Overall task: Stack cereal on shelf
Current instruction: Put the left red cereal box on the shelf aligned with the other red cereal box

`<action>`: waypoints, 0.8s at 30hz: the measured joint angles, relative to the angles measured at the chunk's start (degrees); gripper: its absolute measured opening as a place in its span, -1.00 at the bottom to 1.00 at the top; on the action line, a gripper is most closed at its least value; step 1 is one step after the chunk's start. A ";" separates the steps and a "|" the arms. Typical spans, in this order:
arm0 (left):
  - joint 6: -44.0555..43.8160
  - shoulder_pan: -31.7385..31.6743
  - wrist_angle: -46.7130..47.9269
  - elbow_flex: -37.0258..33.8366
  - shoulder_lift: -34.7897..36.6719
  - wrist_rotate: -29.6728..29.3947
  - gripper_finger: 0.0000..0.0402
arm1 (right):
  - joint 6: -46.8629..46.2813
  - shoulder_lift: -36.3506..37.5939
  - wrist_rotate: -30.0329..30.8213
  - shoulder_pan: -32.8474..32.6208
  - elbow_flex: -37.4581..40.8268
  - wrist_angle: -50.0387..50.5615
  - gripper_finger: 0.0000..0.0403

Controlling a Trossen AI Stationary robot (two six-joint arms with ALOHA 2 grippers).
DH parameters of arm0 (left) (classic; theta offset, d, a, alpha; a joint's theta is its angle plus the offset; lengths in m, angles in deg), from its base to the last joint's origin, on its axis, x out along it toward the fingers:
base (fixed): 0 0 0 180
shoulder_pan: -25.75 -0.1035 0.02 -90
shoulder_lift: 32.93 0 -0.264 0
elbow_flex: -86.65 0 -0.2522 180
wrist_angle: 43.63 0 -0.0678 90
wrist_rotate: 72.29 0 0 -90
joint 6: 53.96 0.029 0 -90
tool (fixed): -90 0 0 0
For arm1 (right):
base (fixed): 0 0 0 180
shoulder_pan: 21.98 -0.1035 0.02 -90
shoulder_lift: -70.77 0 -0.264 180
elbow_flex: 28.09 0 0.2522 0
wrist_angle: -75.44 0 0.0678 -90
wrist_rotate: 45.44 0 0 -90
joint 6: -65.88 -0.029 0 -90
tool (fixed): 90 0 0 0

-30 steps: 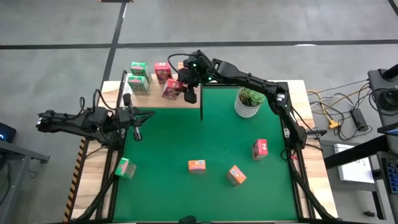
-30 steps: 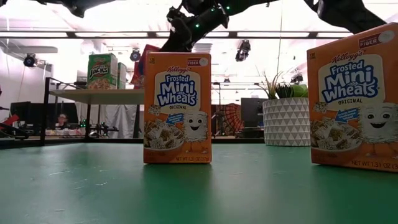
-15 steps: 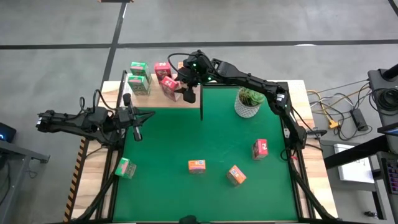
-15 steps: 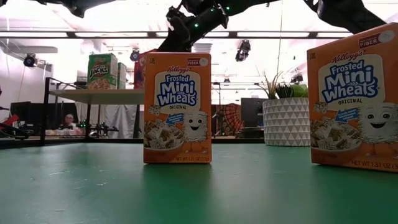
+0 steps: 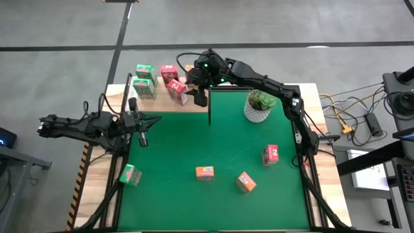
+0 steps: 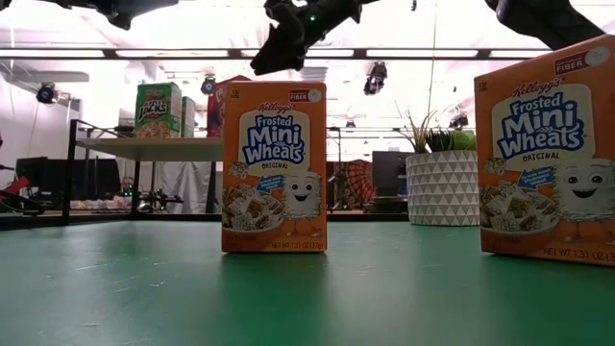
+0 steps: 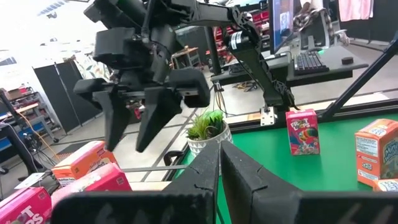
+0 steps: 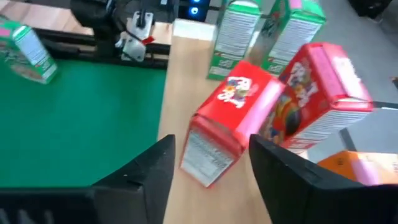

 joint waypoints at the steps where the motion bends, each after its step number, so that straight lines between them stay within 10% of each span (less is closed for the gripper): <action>1: -0.02 0.00 0.00 0.00 -0.01 0.02 -1.00 | 0.52 0.06 0.01 -0.24 0.00 1.06 -0.10; 13: 0.86 0.00 -0.02 0.00 -0.05 0.04 -1.00 | 3.75 -5.20 4.16 -1.98 0.37 2.24 -0.92; 24: 0.86 0.00 0.17 0.00 0.00 0.07 -1.00 | 5.54 -5.77 11.18 -1.80 0.37 -3.20 -0.94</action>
